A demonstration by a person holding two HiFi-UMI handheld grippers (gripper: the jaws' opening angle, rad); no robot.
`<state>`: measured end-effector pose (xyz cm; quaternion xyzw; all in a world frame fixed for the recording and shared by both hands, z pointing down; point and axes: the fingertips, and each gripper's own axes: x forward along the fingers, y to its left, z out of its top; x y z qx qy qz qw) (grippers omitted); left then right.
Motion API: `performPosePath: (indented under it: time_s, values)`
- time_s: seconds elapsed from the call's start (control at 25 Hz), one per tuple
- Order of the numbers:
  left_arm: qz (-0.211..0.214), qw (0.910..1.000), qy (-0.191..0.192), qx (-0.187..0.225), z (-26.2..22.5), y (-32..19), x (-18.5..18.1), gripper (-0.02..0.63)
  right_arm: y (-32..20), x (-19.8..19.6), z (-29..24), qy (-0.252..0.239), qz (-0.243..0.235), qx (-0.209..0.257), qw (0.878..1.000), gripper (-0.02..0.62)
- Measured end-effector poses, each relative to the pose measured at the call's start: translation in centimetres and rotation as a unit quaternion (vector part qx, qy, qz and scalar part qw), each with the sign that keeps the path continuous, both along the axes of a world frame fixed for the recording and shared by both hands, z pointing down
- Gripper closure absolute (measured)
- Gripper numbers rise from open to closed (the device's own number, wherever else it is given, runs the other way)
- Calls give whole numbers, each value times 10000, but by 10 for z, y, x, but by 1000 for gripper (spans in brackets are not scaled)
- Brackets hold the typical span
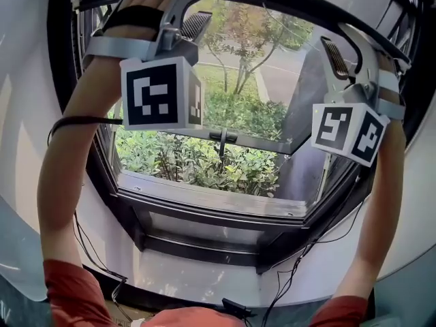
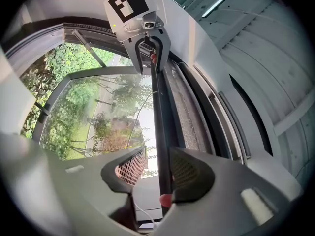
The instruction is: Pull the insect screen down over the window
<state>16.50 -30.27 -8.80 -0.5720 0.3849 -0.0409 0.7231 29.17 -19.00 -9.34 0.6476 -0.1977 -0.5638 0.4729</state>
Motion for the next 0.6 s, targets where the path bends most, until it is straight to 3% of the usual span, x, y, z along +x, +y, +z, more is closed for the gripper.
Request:
performPosePath:
  time_s: [0.36, 0.6]
  values:
    - [-19, 9997, -225, -49, 4, 3, 4, 434, 4, -4, 2, -749, -575, -373, 9948, 419]
    - [8, 9996, -290, 17, 8, 4, 4, 434, 5, -5, 6, -967, -635, -567, 9917, 419]
